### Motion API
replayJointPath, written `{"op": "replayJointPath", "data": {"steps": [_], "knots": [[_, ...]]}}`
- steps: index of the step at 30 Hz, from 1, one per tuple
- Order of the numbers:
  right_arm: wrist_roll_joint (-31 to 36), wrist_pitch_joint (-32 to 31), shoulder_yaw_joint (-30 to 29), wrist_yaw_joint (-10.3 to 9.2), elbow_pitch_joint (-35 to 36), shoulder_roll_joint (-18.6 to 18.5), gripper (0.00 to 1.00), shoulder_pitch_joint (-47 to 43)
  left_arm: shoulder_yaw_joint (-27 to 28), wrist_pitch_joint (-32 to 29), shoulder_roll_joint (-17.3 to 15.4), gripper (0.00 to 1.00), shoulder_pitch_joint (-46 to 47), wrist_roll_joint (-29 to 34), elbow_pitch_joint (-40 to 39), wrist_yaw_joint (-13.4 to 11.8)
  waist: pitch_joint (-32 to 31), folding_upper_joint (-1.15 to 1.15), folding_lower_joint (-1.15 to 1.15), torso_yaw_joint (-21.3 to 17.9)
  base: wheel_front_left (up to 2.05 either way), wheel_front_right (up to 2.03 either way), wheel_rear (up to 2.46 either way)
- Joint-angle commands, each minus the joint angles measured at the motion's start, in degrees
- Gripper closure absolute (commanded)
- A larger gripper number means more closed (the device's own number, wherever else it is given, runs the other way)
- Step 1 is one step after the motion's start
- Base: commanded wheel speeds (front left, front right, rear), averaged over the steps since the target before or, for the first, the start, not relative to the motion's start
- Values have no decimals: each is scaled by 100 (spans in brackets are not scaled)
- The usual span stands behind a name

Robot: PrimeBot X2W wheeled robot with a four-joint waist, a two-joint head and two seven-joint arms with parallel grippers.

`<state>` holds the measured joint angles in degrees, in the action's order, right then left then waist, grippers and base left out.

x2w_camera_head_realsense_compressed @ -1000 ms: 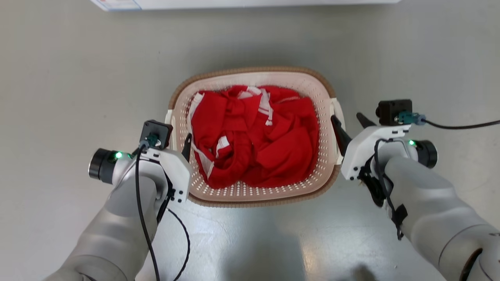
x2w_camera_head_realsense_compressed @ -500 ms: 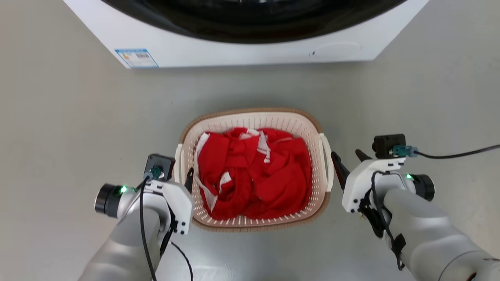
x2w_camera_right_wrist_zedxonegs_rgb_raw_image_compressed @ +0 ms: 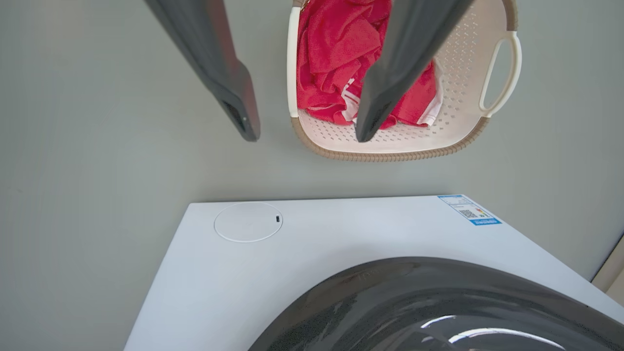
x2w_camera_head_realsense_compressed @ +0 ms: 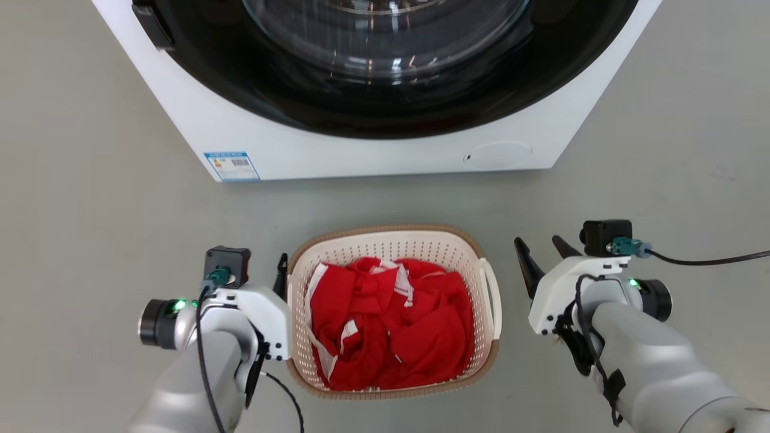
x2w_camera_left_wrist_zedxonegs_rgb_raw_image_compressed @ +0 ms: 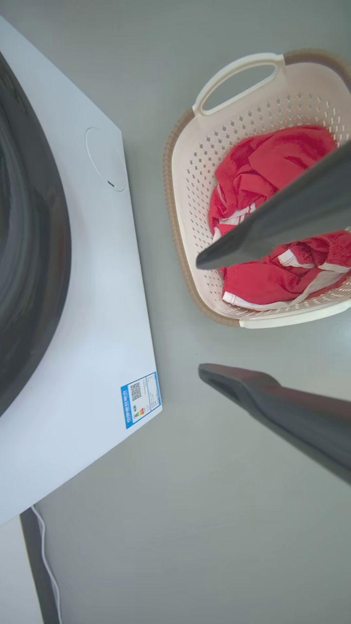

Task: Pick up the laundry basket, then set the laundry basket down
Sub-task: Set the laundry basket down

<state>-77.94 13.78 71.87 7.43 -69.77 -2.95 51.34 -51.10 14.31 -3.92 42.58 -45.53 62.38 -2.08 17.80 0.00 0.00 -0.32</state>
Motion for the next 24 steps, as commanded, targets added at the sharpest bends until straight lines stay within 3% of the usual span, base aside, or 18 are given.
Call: {"op": "replayJointPath", "data": {"steps": [1,10,20,24], "knots": [[164,117,-197,6,34,7,0,-70,287,67,-269,0,-181,170,-273,-119,-183,0,0,-49,0,0,0],[1610,120,-1825,6,345,-49,0,-207,1409,68,-672,0,-1026,1020,-1716,-412,-620,0,0,-157,0,0,0],[4139,121,-4334,6,2218,-312,0,-1611,2701,68,-740,0,-2123,2019,-3280,-448,-979,0,0,-233,0,0,0],[4739,121,-4865,6,2762,-240,0,-2112,3064,68,-683,0,-2456,2231,-3624,-401,-1075,0,0,-231,0,0,0]]}}
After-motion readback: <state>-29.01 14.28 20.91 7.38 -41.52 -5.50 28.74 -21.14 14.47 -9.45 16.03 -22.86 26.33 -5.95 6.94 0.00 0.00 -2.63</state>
